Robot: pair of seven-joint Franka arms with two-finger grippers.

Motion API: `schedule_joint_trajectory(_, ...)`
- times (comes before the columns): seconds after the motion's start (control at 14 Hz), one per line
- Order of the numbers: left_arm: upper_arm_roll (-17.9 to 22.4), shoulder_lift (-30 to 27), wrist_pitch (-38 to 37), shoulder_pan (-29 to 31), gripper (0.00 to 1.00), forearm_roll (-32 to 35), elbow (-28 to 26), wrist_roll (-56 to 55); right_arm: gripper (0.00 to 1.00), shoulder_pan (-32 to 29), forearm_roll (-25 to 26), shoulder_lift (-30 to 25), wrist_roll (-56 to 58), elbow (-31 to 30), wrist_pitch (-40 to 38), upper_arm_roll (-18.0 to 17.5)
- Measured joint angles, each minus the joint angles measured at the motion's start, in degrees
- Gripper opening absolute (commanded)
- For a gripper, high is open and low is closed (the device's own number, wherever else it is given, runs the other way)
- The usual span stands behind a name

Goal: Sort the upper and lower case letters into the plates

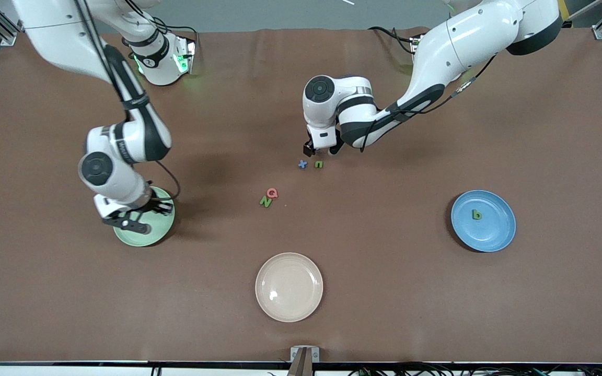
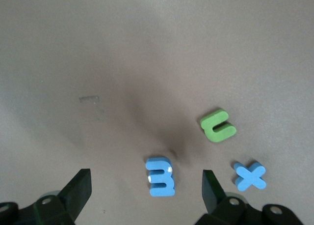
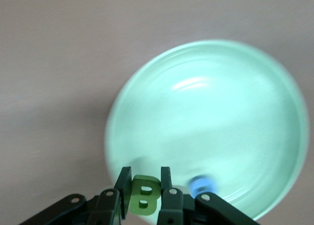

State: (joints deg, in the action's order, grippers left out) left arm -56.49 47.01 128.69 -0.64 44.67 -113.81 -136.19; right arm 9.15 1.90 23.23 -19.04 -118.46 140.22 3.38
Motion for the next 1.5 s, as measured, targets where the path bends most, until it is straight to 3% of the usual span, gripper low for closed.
schedule_joint_trajectory(0.21, 1.75, 0.02, 1.04, -1.68, 0.79, 0.00, -0.02, -0.15, 0.01, -5.77, 0.00, -0.01, 9.06, -1.94, 1.78, -0.05)
schedule_joint_trajectory(0.57, 3.94, 0.05, 2.63, -3.72, 0.65, 0.00, -0.02, -0.22, 0.01, -8.60, 0.00, 0.73, 14.07, -5.39, 8.07, -0.16)
schedule_joint_trajectory(0.86, 4.29, 0.24, 3.28, -4.47, 0.64, 0.00, 0.02, -0.24, 0.07, -8.76, 0.00, 2.04, 14.38, -5.52, 8.78, -0.91)
schedule_joint_trajectory(0.93, 4.36, 0.31, 3.44, -4.63, 0.63, 0.00, 0.03, -0.24, 0.17, -8.76, 0.00, 2.29, 14.38, -5.52, 8.93, -1.24)
schedule_joint_trajectory(1.0, 4.40, 0.36, 3.50, -4.73, 0.62, 0.00, 0.03, -0.24, 0.51, -8.76, 0.00, 2.50, 14.38, -5.51, 9.13, -1.47)
schedule_joint_trajectory(1.07, 4.42, 0.39, 3.52, -4.83, 0.59, 0.00, 0.03, -0.24, 1.00, -8.76, 0.00, 2.63, 14.38, -5.51, 9.30, -1.58)
schedule_joint_trajectory(1.29, 4.77, 0.42, 3.94, -5.47, 0.50, 0.00, 0.12, -0.26, 1.00, -8.76, -0.07, 2.66, 14.36, -5.39, 9.35, -1.61)
schedule_joint_trajectory(1.5, 5.15, 0.42, 4.34, -5.96, 0.34, 0.00, 0.62, -0.26, 1.00, -8.77, -0.25, 2.64, 13.56, -4.46, 8.00, -2.31)
